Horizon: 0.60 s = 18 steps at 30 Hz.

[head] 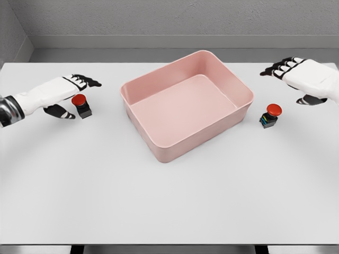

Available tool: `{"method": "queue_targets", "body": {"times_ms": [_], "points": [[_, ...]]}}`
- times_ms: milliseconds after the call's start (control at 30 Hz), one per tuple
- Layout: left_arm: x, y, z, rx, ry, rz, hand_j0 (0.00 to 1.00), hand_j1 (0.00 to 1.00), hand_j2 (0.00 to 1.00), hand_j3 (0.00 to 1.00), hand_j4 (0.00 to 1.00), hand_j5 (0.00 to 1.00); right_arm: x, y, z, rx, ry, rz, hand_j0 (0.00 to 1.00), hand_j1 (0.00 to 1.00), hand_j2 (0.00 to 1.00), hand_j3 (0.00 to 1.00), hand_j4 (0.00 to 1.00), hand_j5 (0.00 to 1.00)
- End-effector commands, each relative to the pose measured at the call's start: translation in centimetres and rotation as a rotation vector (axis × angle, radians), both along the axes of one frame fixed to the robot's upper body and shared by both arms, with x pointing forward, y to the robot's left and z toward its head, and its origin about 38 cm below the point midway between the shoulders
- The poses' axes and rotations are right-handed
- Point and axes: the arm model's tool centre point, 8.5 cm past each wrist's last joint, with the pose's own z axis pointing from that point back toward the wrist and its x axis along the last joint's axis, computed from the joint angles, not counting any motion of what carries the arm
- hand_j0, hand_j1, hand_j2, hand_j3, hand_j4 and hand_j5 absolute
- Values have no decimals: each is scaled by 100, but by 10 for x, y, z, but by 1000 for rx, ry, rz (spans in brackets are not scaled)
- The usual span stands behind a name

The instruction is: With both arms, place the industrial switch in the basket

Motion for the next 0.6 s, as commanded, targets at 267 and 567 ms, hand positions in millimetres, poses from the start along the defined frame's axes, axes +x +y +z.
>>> {"method": "queue_targets", "body": {"times_ms": [267, 567], "points": [[2, 1, -1, 36, -1, -4, 99, 99, 99, 99, 99, 99, -2, -1, -39, -36, 110, -18, 97, 97, 97, 97, 97, 97], [3, 3, -1, 50, -2, -1, 80, 80, 80, 80, 80, 80, 1, -10, -42, -12, 100, -60, 97, 97, 97, 97, 97, 97]]}}
